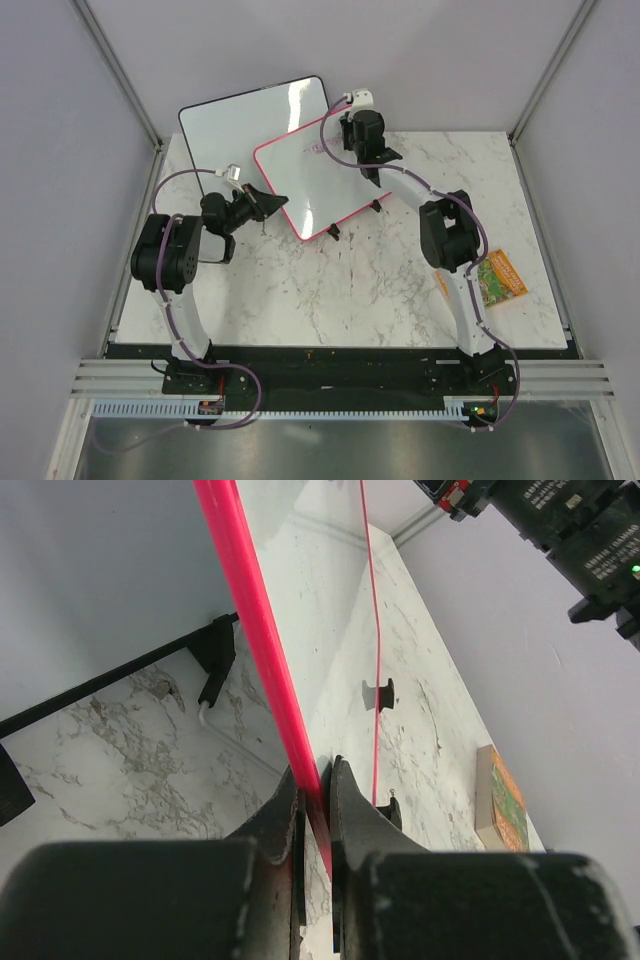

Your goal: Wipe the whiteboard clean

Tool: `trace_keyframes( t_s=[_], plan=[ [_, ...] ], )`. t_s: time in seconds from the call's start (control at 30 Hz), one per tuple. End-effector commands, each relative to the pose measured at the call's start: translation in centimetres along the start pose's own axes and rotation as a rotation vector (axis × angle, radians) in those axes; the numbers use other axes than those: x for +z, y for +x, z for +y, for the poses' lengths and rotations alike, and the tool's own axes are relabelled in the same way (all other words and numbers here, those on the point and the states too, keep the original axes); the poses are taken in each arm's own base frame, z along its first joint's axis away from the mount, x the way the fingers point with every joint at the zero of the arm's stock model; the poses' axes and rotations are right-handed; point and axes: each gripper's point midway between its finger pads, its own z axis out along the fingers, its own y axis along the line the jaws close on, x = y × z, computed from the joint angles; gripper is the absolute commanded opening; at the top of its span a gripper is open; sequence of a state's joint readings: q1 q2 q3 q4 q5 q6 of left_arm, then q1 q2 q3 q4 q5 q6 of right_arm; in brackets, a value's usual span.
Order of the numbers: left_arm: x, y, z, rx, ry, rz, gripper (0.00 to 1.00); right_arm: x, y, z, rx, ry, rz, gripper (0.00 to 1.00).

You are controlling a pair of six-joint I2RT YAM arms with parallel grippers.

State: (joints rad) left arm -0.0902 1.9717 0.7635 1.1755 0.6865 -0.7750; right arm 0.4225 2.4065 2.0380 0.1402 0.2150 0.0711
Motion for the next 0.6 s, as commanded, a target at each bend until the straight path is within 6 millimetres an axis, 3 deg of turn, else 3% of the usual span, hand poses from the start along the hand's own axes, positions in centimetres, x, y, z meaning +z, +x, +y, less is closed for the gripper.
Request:
trace_keyframes(
  t_s=[0.0,0.07,0.17,0.27,0.33,0.43,0.53,0.57],
  plan=[
    [0.9,1.2,-2.8,0.277,0.142,0.05,0.02,-5.2,8.9,15.8,-0.141,-0.395,0.211,0.0],
    [0.9,1.1,-2.8,0.278,0.142,0.049,0.02,-6.6,8.2,19.1,-0.108,-0.467,0.204,0.0],
    [0.9,1.1,-2.8,0.278,0.141,0.048,0.02,-8.2,7.6,22.4,-0.068,-0.548,0.205,0.0],
    [0.9,1.2,-2.8,0.277,0.141,0.049,0.02,-8.4,8.4,23.1,-0.116,-0.507,0.223,0.0],
    [0.9,1.2,-2.8,0.277,0.142,0.05,0.02,-7.7,8.8,22.0,-0.146,-0.446,0.226,0.0],
    [0.9,1.1,-2.8,0.279,0.141,0.046,0.02,-6.0,9.4,18.7,-0.161,-0.331,0.236,0.0],
    [0.8,1.2,-2.8,0.278,0.139,0.048,0.02,-4.0,10.0,13.9,-0.146,-0.21,0.259,0.0],
    [0.8,1.1,-2.7,0.28,0.138,0.047,0.02,-3.0,10.1,11.3,-0.136,-0.158,0.263,0.0]
  ],
)
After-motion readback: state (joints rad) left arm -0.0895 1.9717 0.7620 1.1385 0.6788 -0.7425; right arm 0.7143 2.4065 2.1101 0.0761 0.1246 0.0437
